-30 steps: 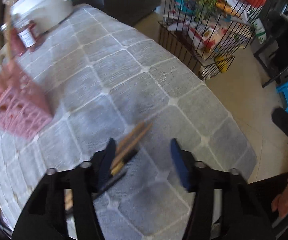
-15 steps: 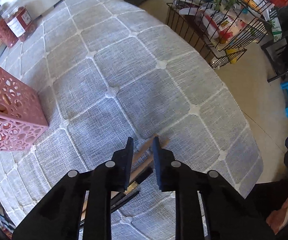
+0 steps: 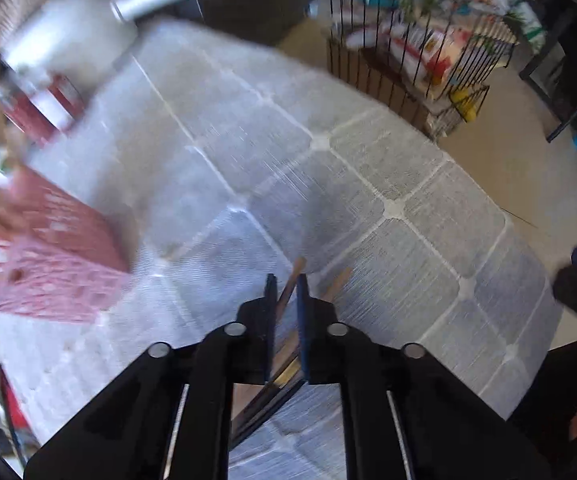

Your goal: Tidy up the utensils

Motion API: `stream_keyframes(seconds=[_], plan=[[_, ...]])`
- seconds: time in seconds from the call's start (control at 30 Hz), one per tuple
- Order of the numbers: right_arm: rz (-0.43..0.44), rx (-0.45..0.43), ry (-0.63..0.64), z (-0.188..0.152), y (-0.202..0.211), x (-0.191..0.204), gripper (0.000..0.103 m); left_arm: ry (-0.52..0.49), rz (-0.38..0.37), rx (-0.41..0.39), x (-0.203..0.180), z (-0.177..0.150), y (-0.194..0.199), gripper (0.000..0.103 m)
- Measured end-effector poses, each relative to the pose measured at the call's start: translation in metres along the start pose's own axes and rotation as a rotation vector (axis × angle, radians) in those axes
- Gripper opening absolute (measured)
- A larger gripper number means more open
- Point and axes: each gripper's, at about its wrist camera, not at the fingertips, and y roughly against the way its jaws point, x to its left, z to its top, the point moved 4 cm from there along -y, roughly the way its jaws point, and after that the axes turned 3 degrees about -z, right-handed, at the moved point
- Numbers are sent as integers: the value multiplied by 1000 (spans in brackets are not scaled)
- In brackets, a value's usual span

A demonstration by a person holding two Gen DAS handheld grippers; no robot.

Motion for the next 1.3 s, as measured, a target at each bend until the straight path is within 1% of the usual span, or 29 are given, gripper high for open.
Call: stream_keyframes(seconds=[0.03,0.1,0.13,0.2,0.3,0.33,0.43,0.5,0.53,0.57,0.73,0.83,0.93,1.0,1.03,1.07,1.13,1.17,1.2,1.3], plan=[[-1,0,-1,0,-1,2,97,-11,8,-67,-1,-6,18,5],[-5,-3,4,-1,-3,7,97,-26,48,-151,1,-16,46,4],[-3,1,13,-1,-4,14,97,-38,73,-206,2,-24,66,4],[10,18,40,0,-7,29,97,-44,124,-291,6,-39,99,4],[1,34,79,0,-13,54,95,-40,171,-384,13,-62,138,4],[-5,52,82,0,-18,62,92,-25,181,-417,15,-71,152,4],[-18,141,20,4,-42,80,73,13,191,-479,24,-93,182,4],[-35,193,-30,6,-58,90,66,31,207,-514,30,-109,200,4],[-44,220,-45,6,-66,95,57,43,220,-532,35,-117,209,4],[-58,247,-59,6,-74,101,50,52,222,-544,39,-121,215,4],[-116,261,-114,11,-88,118,48,111,223,-602,60,-146,238,4],[-131,288,-121,11,-95,131,40,145,223,-628,69,-155,244,4],[-186,268,-55,4,-95,146,37,178,221,-642,79,-161,247,3],[-224,238,-15,0,-95,155,31,200,214,-644,84,-164,246,3],[-234,222,-11,-1,-95,157,26,210,211,-645,87,-165,246,3],[-211,220,-11,0,-97,160,15,221,207,-645,89,-165,245,3],[-183,217,-46,3,-97,157,14,245,199,-642,95,-167,244,3],[-155,212,-59,4,-96,155,13,259,196,-643,98,-168,244,3],[-96,199,-74,7,-93,154,13,275,187,-645,101,-168,245,3],[4,141,-69,15,-72,155,11,323,162,-655,109,-169,250,3]])
